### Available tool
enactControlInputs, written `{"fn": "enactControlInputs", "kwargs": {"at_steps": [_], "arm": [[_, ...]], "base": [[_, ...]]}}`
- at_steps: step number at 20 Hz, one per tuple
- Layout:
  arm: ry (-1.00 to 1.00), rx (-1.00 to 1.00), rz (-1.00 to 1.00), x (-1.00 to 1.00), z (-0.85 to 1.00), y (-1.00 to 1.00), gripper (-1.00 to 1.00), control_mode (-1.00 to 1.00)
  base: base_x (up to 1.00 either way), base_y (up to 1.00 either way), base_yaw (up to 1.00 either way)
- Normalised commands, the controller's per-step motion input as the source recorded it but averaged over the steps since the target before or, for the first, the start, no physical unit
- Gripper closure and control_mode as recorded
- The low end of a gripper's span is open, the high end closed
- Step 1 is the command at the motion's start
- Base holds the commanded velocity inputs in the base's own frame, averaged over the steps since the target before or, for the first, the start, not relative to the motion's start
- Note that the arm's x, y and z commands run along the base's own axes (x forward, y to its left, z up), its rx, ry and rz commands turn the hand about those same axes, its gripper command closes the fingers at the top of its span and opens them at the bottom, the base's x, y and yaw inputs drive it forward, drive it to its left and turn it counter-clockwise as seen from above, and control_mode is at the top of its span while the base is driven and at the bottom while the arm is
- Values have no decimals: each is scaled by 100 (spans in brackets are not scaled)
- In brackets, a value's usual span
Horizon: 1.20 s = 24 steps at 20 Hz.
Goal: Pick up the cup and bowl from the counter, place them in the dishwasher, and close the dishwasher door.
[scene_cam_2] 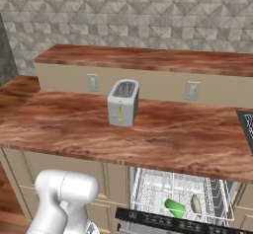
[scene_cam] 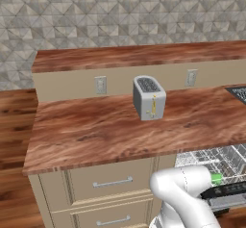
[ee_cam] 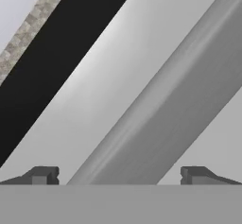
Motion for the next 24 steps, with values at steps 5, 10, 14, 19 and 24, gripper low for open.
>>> {"fn": "enactControlInputs", "kwargs": {"at_steps": [5, 10, 14, 19, 24], "arm": [[0, 0, 0, 100, -25, 2, -100, -100], [0, 0, 0, 100, -25, 2, -100, -100], [0, 0, 0, 100, -23, 0, -100, -100], [0, 0, 0, 100, -24, 0, -100, -100], [0, 1, 0, 91, -23, 0, -100, -100]], "base": [[0, 0, 0], [0, 0, 0], [0, 0, 0], [0, 0, 0], [0, 0, 0]]}}
